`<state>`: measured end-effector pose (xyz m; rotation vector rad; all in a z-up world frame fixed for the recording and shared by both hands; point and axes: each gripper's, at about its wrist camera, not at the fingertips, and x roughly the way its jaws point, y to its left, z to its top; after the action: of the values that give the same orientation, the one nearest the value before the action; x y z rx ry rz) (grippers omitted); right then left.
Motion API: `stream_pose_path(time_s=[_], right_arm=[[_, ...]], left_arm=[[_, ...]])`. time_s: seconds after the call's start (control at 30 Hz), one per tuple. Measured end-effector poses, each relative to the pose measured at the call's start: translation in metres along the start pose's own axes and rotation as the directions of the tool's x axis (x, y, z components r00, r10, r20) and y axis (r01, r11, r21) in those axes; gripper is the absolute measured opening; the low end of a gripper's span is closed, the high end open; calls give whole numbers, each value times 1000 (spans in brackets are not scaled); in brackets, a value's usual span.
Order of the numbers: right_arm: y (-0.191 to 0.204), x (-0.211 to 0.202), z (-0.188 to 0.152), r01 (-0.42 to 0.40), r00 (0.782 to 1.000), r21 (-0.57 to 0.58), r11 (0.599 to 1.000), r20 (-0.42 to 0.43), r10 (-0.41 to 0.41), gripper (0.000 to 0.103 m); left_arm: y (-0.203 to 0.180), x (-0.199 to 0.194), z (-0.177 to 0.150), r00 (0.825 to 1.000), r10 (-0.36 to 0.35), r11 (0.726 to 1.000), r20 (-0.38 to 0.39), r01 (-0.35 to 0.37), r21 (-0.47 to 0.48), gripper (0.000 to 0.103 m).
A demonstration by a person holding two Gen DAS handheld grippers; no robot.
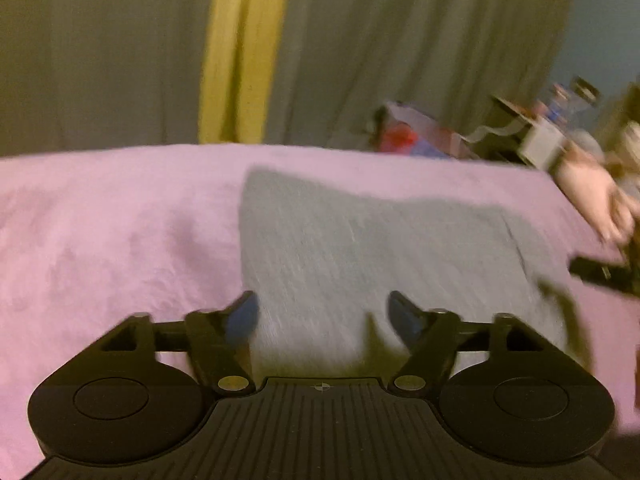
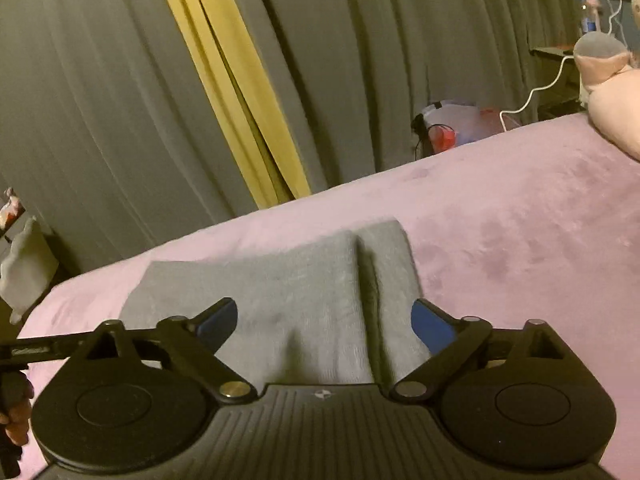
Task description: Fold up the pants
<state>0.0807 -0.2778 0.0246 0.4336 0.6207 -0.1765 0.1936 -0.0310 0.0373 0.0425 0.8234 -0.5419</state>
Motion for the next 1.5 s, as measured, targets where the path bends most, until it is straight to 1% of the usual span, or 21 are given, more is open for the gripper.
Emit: stream_pose_path(time_s=[0.07, 0.1, 0.13, 0.2, 0.23, 0.27, 0.33, 0.4, 0.5, 0.57, 0.63, 0.67, 0.73, 0.8, 0.93, 1.07, 1.17, 1.27, 1.33, 1.4, 1.5], right_arm=[[-4, -6, -10, -21, 1000, 17, 1000, -16, 21, 97], [-7, -7, -15, -19, 999, 19, 1000, -26, 19, 97], [-10, -7, -20, -1, 999, 17, 1000, -34, 2, 97], [-13, 1, -33, 103, 992, -18, 995, -67, -104, 99], [-14, 4, -39, 98, 993, -23, 995, -66, -100, 99], [-14, 3, -43, 93, 994, -11, 996, -56, -93, 99], [-11, -8, -42, 134, 990, 13, 991, -35, -134, 99], [-1, -28, -51, 191, 981, -6, 982, 35, -191, 99], [17, -50, -66, 211, 975, -81, 974, 92, -204, 99], [27, -57, -79, 203, 978, -99, 974, 76, -196, 99], [38, -58, -89, 201, 980, -112, 973, 10, -201, 99], [44, -58, -92, 218, 975, -129, 967, -26, -223, 99], [58, -54, -98, 262, 956, -190, 946, -83, -281, 99], [67, -56, -104, 284, 944, -238, 929, -100, -314, 99], [75, -77, -118, 249, 958, -230, 941, -86, -274, 99], [85, -93, -124, 250, 962, -267, 931, -38, -269, 99], [90, -96, -124, 248, 966, -289, 925, 2, -259, 99], [93, -95, -124, 276, 960, -300, 913, 32, -280, 99], [94, -91, -123, 298, 953, -304, 905, 45, -299, 99], [94, -90, -122, 299, 953, -303, 905, 49, -298, 99], [94, -85, -123, 311, 949, -301, 902, 53, -309, 99]], left_arm=[[-10, -7, -17, 1000, -23, 998, -16, 24, 66, 90], [-15, -7, -27, 999, -26, 995, -40, 30, 100, 93], [-18, -4, -37, 998, -15, 992, -67, 23, 124, 94], [-20, 11, -55, 993, 37, 988, -115, -19, 152, 98], [-19, 17, -63, 992, 51, 989, -118, -33, 146, 99], [-17, 16, -66, 993, 57, 993, -106, -46, 109, 101], [-16, 10, -63, 992, 78, 996, -103, -74, 42, 102], [-19, -3, -67, 991, 115, 993, -75, -115, -1, 101], [-28, -18, -92, 984, 168, 986, -62, -168, 7, 101], [-39, -19, -100, 976, 182, 983, -118, -178, 47, 101], [-45, -18, -104, 962, 224, 974, -156, -214, 74, 101], [-51, -19, -110, 957, 243, 969, -160, -232, 86, 101], [-61, -22, -121, 950, 274, 959, -148, -260, 111, 101], [-72, -30, -132, 942, 313, 945, -123, -297, 136, 101], [-82, -48, -140, 940, 338, 930, -51, -325, 173, 101], [-87, -58, -136, 939, 345, 925, 2, -340, 170, 101], [-88, -62, -134, 939, 343, 926, 15, -341, 161, 101], [-92, -58, -129, 942, 334, 928, 26, -334, 167, 102], [-92, -59, -129, 943, 332, 930, 21, -331, 160, 102], [-90, -57, -128, 944, 331, 933, 10, -329, 145, 102], [-89, -55, -126, 933, 360, 925, 5, -358, 130, 102]])
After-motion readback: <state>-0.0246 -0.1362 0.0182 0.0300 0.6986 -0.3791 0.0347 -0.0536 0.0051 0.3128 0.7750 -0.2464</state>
